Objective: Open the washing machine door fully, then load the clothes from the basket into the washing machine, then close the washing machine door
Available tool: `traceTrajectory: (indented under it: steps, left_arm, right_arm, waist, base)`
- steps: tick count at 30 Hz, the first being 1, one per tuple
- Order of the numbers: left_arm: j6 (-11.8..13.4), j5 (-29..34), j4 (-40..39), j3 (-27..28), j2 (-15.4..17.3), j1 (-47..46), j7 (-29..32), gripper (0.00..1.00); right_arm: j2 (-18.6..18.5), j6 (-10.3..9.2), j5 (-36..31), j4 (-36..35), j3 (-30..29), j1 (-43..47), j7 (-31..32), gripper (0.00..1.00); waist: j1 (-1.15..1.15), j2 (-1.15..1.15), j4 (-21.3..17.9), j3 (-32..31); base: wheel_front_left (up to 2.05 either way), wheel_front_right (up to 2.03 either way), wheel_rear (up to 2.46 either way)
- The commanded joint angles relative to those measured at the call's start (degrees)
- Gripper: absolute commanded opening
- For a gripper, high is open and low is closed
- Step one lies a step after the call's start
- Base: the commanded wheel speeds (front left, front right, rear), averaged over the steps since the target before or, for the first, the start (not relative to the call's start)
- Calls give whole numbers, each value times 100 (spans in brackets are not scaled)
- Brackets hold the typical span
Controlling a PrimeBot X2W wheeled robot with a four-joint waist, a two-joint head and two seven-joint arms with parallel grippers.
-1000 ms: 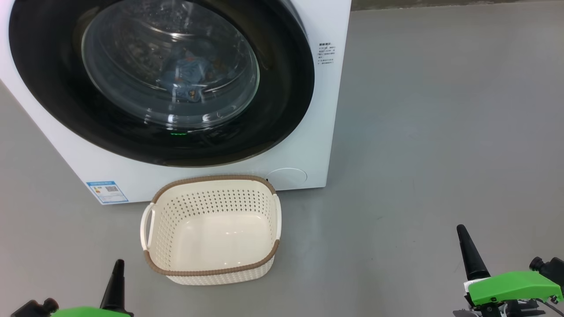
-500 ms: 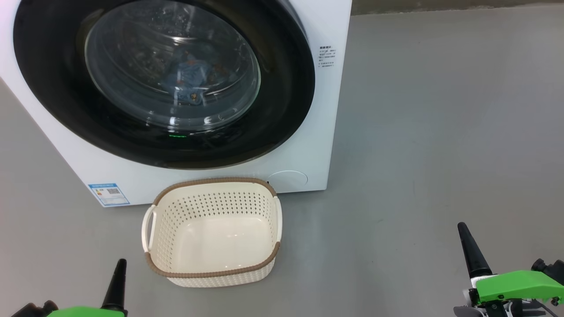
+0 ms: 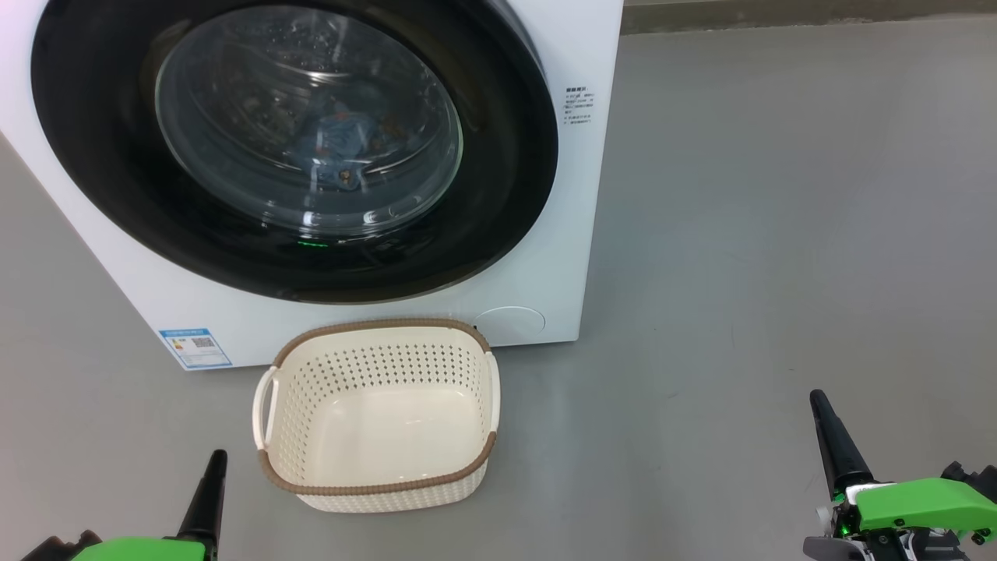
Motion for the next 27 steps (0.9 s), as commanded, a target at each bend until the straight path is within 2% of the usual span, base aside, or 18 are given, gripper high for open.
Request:
traceTrajectory:
  steps: [1, 20, 27]
  left_arm:
    - [-14, -147, -119, 175, 61, -266, 52, 0]
    - [-15, -1244, -120, 256, 28, -348, 369, 0]
    - [-15, -1244, -120, 256, 28, -348, 369, 0]
  right_arm:
    - [-6, -27, 177, -194, 75, -64, 53, 0]
    - [74, -32, 1198, -316, -10, -59, 371, 0]
    - [74, -32, 1199, -316, -9, -59, 371, 0]
  waist:
    - [0, 0, 2, -6]
    - [0, 0, 18, -85]
    - [0, 0, 18, -85]
  base:
    - [0, 0, 0]
    - [0, 0, 0]
    - [0, 0, 0]
